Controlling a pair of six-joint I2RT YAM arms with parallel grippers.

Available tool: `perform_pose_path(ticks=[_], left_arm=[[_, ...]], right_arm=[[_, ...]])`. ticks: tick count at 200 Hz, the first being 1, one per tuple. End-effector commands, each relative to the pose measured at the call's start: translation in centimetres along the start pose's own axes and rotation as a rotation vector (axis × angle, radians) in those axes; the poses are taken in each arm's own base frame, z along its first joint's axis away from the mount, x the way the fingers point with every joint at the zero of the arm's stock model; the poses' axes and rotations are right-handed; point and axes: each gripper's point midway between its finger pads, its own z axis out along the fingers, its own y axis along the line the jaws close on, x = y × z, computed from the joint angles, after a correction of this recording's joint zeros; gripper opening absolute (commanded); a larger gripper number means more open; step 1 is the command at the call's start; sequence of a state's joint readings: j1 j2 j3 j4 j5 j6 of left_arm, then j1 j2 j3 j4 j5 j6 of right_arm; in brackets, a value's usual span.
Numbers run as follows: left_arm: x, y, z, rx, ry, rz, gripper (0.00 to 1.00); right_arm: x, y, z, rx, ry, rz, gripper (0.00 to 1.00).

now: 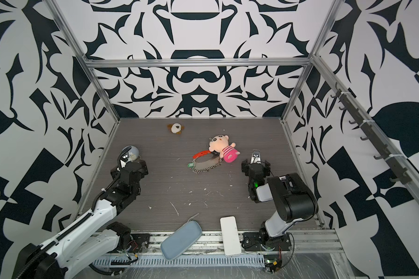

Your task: Put the keys on the keyring

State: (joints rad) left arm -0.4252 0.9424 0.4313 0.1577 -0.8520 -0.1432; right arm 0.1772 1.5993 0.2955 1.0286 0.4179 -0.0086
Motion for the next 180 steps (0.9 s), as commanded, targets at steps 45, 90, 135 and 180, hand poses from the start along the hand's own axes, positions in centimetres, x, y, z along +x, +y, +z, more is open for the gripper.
perform_pose_path(ticks=[45, 90, 135, 180], left_arm=[[3.0, 2.5, 6.0, 0.091, -0.072, -0.107, 0.99], [3.2, 2.2, 7.7, 0.162, -0.078, -0.155, 0.99], [5.0, 1.1, 10.2, 0.177, -0.094, -0.174, 0.99], [5.6, 1.6, 11.6, 0.117, 0.011, -0.183, 0.99]], right_arm=[[-1.8, 0.0, 0.2, -0.003, -0.048, 0.013, 1.00], [-1.9, 0.1, 0.2, -0.005, -0.051, 0.013, 1.00], [-1.8, 0.0, 0.2, -0.003, -0.048, 0.014, 1.00], [-1.8, 0.1, 0.2, -0.004, -0.048, 0.013, 1.00]])
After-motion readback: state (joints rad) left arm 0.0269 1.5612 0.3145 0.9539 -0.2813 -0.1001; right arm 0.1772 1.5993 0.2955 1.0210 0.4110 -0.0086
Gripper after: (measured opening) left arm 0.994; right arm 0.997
